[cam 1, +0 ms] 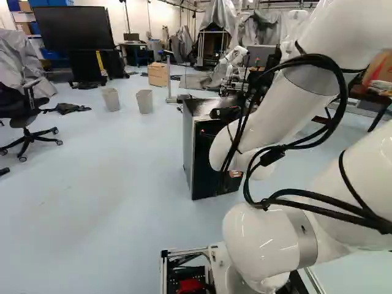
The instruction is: Grab a drink from the fridge
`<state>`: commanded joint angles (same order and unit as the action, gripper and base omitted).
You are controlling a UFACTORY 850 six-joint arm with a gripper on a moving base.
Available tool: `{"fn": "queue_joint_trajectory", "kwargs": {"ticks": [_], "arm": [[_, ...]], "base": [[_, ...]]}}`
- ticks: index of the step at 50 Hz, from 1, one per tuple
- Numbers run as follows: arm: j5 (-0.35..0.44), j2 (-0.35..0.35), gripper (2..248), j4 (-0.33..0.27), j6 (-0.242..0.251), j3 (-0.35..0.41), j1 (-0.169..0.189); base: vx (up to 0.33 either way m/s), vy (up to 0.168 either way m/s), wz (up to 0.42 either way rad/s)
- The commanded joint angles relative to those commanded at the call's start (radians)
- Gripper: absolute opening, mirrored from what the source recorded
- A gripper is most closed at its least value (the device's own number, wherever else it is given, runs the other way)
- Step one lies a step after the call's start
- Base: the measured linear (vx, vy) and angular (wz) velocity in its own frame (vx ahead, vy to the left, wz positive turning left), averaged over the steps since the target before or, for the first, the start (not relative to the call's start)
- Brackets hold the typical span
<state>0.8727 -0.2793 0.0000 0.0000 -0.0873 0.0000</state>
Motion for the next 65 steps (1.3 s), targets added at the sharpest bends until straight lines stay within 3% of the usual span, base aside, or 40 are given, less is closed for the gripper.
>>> {"fn": "queue_joint_trajectory", "kwargs": {"ticks": [48,65], "arm": [[0.0,0.0,247,0.0,0.0,0.0,0.0],[0.0,0.025,247,0.004,0.0,-0.021,-0.036]], "base": [[0.026,0.08,0.028],[0.007,0.016,0.001]]}}
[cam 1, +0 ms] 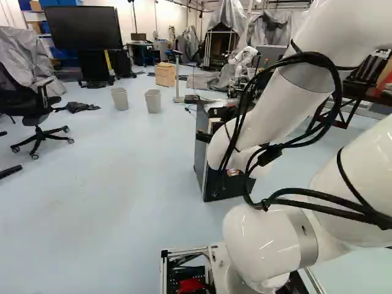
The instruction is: Grab a drink from the fridge
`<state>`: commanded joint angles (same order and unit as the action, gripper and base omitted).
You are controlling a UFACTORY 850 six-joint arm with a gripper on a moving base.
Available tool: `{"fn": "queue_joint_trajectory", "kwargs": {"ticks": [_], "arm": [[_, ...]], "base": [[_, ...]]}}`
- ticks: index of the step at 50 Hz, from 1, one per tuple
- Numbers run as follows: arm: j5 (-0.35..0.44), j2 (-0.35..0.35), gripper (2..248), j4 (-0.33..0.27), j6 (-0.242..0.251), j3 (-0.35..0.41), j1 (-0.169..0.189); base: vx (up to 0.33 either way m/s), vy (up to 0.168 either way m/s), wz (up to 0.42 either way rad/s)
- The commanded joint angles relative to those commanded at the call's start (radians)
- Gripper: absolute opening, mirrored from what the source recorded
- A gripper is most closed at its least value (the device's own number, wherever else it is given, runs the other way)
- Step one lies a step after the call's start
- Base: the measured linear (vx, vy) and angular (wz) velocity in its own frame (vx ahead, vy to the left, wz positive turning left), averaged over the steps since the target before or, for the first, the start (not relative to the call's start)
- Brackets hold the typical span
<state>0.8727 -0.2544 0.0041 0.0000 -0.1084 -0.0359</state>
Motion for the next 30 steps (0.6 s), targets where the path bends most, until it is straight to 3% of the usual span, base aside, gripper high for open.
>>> {"fn": "queue_joint_trajectory", "kwargs": {"ticks": [13,30], "arm": [[0.0,0.028,247,0.029,0.0,-0.024,-0.041],[0.009,0.072,247,0.12,0.0,-0.063,-0.104]], "base": [[0.0,0.0,0.0],[0.0,0.0,0.0]]}}
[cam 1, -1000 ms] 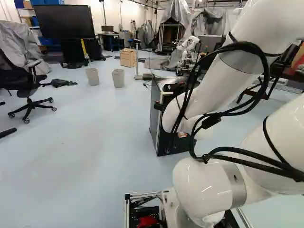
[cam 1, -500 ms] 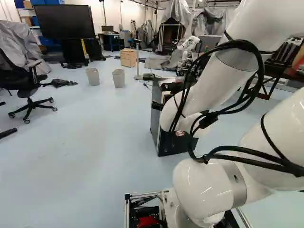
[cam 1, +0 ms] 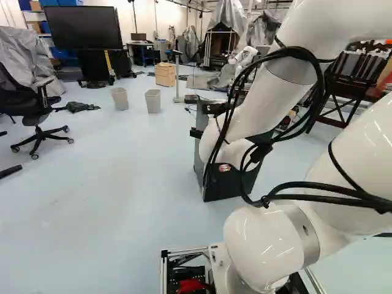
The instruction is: Grab a drink from the fridge
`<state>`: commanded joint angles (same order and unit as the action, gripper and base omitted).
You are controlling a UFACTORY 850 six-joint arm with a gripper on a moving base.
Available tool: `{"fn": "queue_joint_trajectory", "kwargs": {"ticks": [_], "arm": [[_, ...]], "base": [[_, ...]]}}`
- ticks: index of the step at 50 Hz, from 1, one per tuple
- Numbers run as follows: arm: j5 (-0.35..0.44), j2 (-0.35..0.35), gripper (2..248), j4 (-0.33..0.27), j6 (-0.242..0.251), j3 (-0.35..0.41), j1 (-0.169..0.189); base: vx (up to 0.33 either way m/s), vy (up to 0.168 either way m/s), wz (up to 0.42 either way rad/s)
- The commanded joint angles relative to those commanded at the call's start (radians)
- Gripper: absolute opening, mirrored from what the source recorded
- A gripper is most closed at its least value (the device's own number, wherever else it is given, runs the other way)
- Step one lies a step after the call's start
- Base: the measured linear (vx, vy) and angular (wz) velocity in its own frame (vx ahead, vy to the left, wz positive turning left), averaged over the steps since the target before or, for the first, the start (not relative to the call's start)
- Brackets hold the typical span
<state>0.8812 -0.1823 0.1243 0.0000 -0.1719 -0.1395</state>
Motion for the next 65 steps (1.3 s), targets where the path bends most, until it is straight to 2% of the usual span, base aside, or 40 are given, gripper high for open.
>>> {"fn": "queue_joint_trajectory", "kwargs": {"ticks": [34,65], "arm": [[0.069,0.041,247,0.24,0.0,-0.037,-0.132],[0.144,0.192,247,0.468,0.0,-0.11,-0.241]], "base": [[0.0,0.0,0.0],[0.0,0.0,0.0]]}}
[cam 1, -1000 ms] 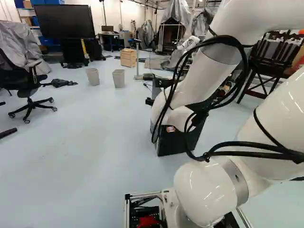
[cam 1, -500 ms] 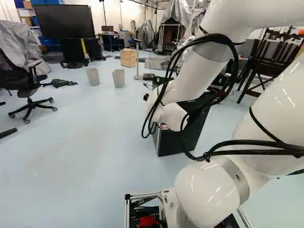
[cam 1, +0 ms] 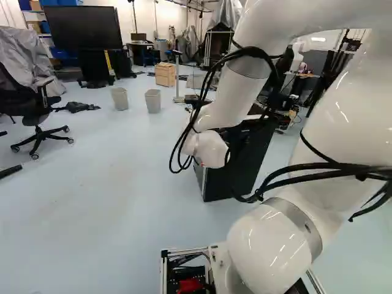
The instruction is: Grab a drink from the fridge
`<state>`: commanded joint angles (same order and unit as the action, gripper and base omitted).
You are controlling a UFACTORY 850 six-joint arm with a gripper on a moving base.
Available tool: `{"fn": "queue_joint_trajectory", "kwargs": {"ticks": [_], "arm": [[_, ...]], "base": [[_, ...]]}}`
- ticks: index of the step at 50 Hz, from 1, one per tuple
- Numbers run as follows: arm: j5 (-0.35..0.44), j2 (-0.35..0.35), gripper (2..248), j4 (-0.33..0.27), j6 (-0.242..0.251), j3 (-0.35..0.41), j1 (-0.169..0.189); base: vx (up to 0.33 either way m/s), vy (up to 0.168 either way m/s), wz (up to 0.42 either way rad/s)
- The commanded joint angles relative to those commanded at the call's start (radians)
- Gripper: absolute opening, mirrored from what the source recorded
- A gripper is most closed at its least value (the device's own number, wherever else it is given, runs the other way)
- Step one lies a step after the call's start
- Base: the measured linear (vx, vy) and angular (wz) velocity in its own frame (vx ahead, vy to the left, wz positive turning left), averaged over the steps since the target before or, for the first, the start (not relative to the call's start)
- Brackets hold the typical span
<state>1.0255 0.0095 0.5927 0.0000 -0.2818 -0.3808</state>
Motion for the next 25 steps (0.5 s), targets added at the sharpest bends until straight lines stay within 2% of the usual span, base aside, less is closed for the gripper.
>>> {"fn": "queue_joint_trajectory", "kwargs": {"ticks": [25], "arm": [[0.063,0.105,247,0.185,0.0,-0.033,-0.094]], "base": [[0.0,0.0,0.0]]}}
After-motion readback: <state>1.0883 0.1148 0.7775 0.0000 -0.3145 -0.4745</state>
